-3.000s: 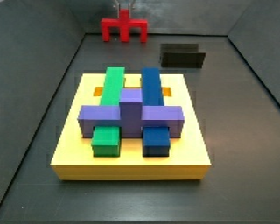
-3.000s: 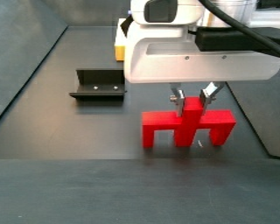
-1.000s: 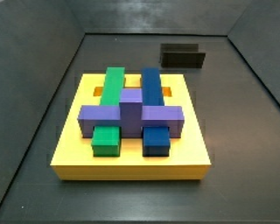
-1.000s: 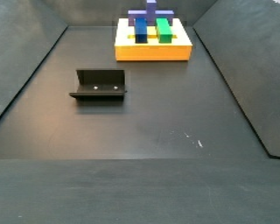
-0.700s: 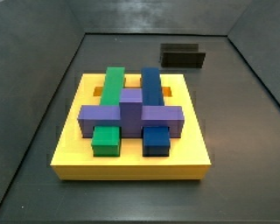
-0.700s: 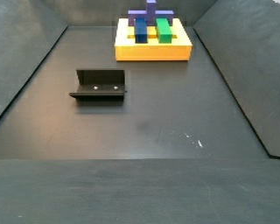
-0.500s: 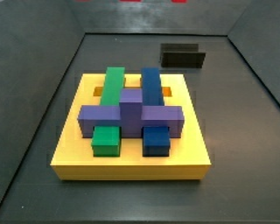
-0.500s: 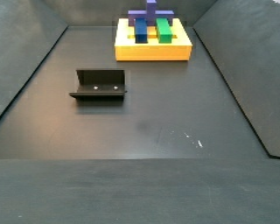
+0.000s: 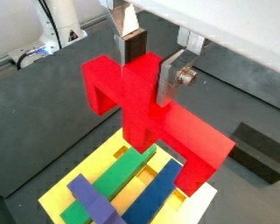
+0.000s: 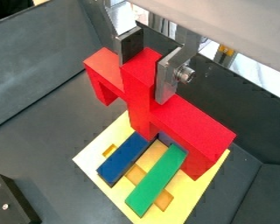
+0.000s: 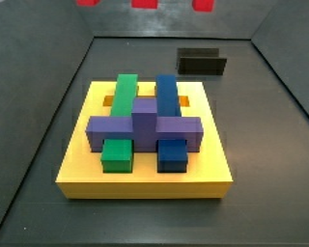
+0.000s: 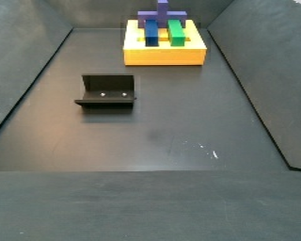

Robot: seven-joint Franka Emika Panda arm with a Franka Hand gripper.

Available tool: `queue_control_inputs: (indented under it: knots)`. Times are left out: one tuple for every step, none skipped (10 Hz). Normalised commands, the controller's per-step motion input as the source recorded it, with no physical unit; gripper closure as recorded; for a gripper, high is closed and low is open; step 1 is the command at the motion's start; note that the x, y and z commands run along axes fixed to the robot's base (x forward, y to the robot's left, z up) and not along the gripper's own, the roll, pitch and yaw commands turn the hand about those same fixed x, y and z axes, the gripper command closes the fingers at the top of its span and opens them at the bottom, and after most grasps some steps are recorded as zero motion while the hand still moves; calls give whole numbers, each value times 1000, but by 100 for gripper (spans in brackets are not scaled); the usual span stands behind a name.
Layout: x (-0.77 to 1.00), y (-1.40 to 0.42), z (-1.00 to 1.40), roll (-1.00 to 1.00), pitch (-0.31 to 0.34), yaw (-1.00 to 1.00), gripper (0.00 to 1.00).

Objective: Pick up the red object. Move up. Move to above the board. Insert the red object.
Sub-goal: Insert the red object.

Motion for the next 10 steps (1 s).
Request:
queue_control_inputs:
  knots:
    - [-34,117,-326,41,-76,0,100]
    - [-100,120,-394,30,-129,0,100]
    - [-66,63,-586,96,-204,0,100]
    - [0,0,-634,170,-229,34,100]
    - [0,0,-534,256,-220,0,100]
    - [26,0,-443,333,-207,0,100]
    - [0,0,-329,403,-211,0,100]
    - [0,0,-303,407,-226,0,100]
    - [0,-6,-443,330,-210,23,100]
    - [0,29,-660,33,-160,49,100]
